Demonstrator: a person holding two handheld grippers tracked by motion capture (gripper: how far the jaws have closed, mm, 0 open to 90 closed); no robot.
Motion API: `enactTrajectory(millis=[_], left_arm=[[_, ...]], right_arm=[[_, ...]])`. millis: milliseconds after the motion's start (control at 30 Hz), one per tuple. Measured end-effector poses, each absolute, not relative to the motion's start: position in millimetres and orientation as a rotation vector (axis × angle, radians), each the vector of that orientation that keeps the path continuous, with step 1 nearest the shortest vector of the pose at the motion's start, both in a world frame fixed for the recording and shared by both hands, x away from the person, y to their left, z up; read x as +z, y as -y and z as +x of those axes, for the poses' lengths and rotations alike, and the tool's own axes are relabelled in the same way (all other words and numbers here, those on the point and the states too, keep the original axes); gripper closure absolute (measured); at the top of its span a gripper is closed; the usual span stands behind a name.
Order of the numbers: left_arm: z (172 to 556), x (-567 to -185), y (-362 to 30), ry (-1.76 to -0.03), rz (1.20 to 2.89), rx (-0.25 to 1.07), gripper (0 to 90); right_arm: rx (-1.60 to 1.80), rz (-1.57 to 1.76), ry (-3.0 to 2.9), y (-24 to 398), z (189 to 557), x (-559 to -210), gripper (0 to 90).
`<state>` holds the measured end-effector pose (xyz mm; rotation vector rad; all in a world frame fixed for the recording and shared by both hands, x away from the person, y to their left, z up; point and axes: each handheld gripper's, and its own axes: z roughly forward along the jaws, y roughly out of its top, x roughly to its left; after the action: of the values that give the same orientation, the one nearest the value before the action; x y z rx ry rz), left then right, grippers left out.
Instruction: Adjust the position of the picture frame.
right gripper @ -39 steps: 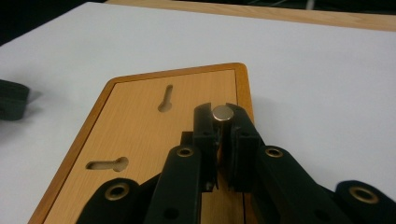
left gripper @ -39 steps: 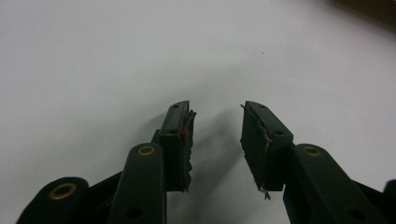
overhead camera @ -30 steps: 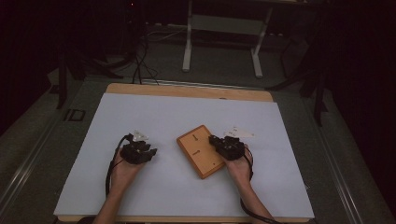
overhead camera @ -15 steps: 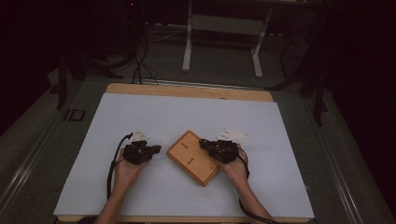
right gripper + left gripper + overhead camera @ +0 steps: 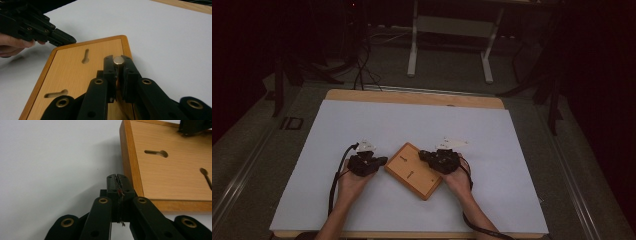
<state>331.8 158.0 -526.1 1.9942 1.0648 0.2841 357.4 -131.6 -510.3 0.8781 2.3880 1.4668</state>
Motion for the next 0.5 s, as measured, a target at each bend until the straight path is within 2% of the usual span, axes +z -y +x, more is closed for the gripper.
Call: enactTrajectory(millis=[500], left_arm=[[321.3,-530.2,-138.3,-1.039,2.054,0.203,89.4]], right_arm=[[1.379,0.877,-2.420,130.5,366.7,-517.9,84.1]])
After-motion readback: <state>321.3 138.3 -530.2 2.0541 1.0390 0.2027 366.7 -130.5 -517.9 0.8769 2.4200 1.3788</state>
